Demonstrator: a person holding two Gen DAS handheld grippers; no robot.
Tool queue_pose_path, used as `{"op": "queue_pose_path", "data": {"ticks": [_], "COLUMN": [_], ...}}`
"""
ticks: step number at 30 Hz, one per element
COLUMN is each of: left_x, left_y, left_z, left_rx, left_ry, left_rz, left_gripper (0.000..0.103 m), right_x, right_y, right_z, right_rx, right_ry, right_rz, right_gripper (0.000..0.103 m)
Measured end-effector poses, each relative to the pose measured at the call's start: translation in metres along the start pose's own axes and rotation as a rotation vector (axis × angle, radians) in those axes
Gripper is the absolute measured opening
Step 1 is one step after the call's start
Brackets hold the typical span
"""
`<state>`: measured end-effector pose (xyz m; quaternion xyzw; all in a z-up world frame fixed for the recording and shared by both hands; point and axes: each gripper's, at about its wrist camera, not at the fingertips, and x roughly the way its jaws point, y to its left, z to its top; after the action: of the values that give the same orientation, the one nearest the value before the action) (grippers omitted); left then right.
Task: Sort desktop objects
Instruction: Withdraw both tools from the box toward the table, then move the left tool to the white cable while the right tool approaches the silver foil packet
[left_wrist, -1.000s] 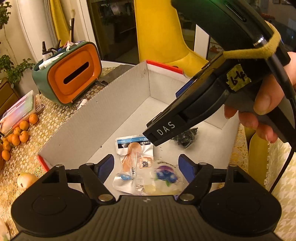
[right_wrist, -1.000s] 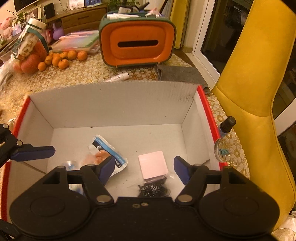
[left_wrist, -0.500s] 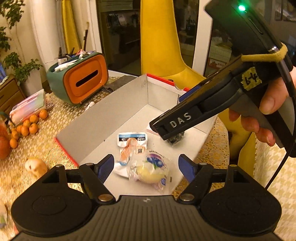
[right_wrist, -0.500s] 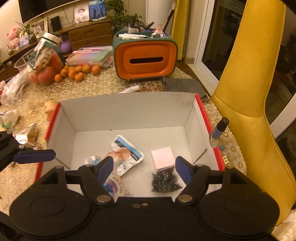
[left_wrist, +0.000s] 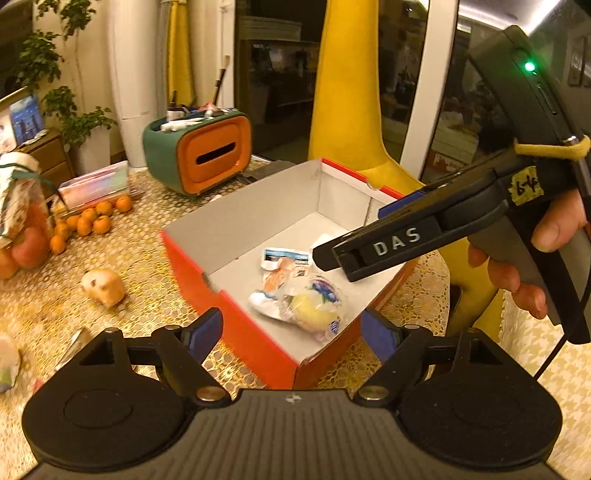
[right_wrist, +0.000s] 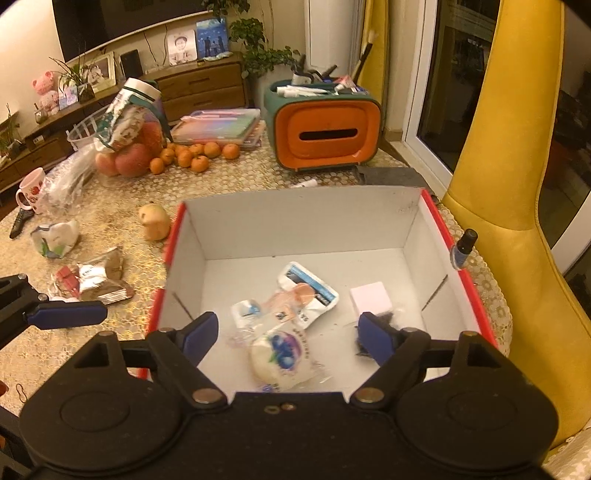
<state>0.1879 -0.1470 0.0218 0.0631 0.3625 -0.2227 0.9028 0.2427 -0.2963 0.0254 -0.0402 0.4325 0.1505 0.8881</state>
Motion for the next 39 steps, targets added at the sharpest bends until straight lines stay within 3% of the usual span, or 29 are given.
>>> {"op": "queue_pose_path", "data": {"ticks": [6, 10, 19, 39], "left_x": [-0.021, -0.037, -0.061, -0.081], "left_y": [0.015, 0.028, 0.055, 0.14], "left_z": [-0.019, -0.033, -0.063, -0.107], "left_rx": [-0.026, -0.072, -0.114, -0.223], "left_ry": [-0.032, -0.066, -0.068, -0.061], "left_rz": [0.03, 0.045, 0.091, 0.255], "left_gripper": [0.089, 0.103, 0.103, 0.103], "right_x": [-0.013, -0.015, -0.014, 0.02], "right_y": [0.025, 0.038, 0.065, 0.143], "right_z": [-0.008, -0.013, -0.021, -0.011], "right_rx": [-0.011, -0.002, 0.031, -0.049], "right_ry": [-0.047, -0.057, -0.063, -0.05], "right_rz": [0.013, 0.01, 0.032, 0.112], "right_gripper": [0.088, 0.09, 0.092, 0.092]}}
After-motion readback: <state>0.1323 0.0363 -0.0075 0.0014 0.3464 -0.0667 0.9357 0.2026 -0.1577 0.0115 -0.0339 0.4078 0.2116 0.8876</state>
